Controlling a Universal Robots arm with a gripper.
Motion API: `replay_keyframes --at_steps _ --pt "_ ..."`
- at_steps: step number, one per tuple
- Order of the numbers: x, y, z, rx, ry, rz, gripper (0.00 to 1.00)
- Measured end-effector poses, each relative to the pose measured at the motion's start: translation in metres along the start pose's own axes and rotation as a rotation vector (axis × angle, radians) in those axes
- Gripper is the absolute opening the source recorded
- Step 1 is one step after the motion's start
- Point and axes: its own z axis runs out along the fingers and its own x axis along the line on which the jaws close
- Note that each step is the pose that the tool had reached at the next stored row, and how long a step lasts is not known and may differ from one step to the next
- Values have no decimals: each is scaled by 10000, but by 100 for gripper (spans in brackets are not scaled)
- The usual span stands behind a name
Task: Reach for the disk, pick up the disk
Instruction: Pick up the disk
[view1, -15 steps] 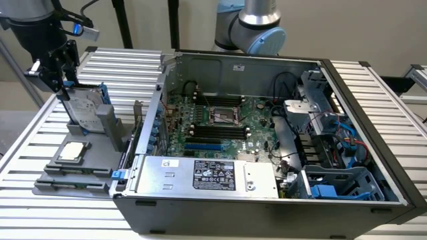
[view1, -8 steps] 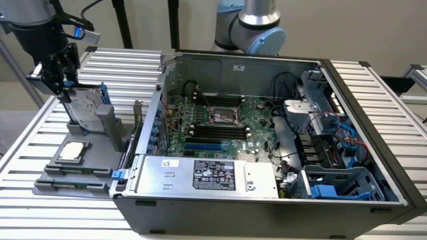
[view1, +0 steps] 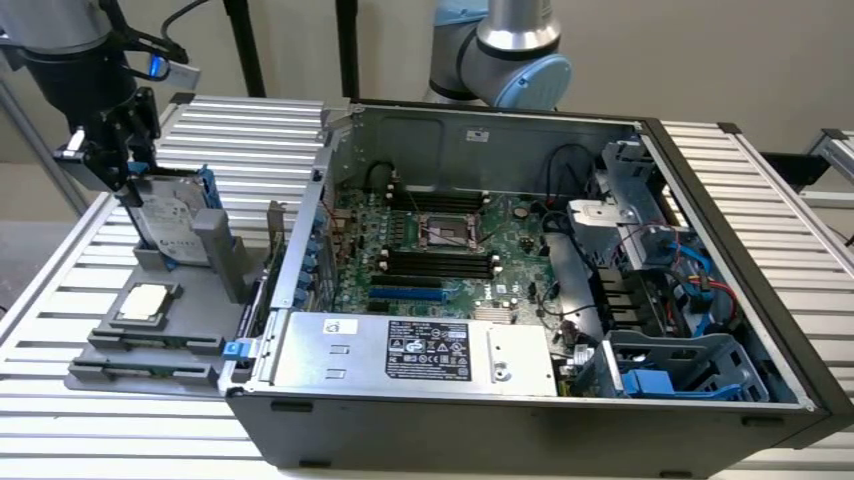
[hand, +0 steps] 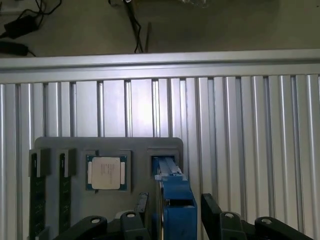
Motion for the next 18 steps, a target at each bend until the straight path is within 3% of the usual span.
replay_keyframes --at_steps 3,12,14,16,17,18 --pt "-2 3 3 63 -4 -23 54" --pt "-8 25 5 66 0 -141 54" --pt "-10 26 6 67 -1 -162 45" --pt "-11 26 6 67 0 -175 45" --pt "-11 26 6 66 0 -180 38" --pt "-11 25 6 66 0 -185 38"
